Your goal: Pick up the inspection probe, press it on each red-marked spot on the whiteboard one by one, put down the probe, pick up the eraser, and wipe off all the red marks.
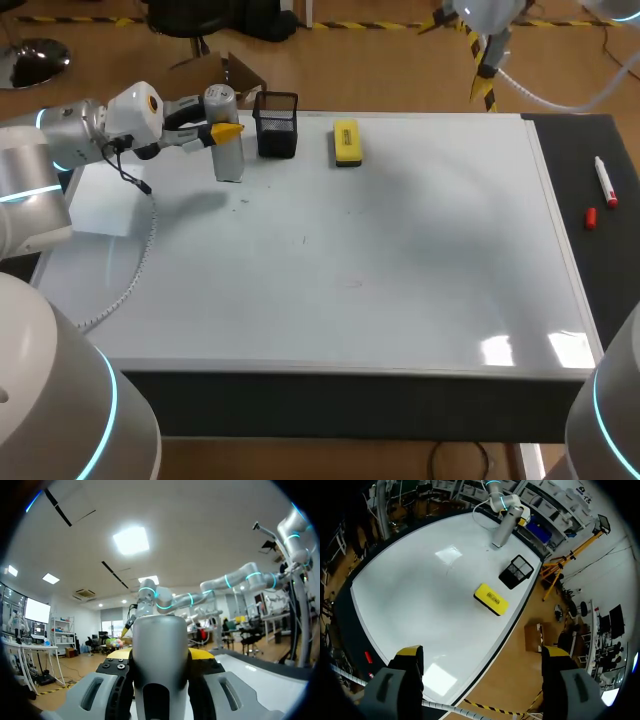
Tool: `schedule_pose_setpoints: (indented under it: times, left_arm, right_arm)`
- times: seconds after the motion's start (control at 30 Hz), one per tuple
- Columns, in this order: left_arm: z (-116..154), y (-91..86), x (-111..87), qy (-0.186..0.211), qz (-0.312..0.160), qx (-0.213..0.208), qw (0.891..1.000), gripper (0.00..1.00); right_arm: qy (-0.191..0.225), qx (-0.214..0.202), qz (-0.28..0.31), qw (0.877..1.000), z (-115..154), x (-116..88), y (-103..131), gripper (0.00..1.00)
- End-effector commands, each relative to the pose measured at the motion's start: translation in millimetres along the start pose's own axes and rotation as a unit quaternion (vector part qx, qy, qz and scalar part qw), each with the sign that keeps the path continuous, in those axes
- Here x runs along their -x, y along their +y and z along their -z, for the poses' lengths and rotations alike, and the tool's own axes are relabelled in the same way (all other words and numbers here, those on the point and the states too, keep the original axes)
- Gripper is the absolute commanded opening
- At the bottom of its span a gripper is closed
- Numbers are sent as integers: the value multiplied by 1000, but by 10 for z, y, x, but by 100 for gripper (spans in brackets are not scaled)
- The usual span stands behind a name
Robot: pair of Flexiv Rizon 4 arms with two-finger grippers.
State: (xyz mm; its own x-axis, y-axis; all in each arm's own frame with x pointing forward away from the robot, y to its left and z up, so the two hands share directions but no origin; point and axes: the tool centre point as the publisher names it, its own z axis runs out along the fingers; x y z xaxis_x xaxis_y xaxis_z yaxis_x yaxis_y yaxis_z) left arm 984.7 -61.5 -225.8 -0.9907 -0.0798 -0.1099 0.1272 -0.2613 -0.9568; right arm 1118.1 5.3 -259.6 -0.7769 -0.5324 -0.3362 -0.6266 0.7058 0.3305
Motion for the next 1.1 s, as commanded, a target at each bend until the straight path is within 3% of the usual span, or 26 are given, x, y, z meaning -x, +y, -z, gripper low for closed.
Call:
schedule_pose_setpoints:
  times: [0.03, 0.13, 0.27, 0.5, 0.77, 1.1]
  left_arm:
    - [-9, -15, -10, -2, -1, 1, 1000, 0]
    - [-77, 65, -13, 9, 0, 5, 1000, 0]
    - [-234, -15, 130, 26, -23, 16, 999, 0]
    - [-409, -305, 507, 51, -57, 11, 997, 0]
    - [-583, -591, 763, 67, -71, 1, 995, 0]
    - [-872, -577, 994, 79, -75, -12, 994, 0]
  right_arm:
    - [1, -1, 1, 1000, 11, -4, -1, 100]
    - [1, -1, 1, 1000, 11, -4, -1, 100]
    - [1, -1, 1, 1000, 11, -4, -1, 100]
    - [1, -1, 1, 1000, 11, -4, -1, 100]
    - [1, -1, 1, 1000, 11, -4, -1, 100]
    - [1, -1, 1, 1000, 11, -4, -1, 100]
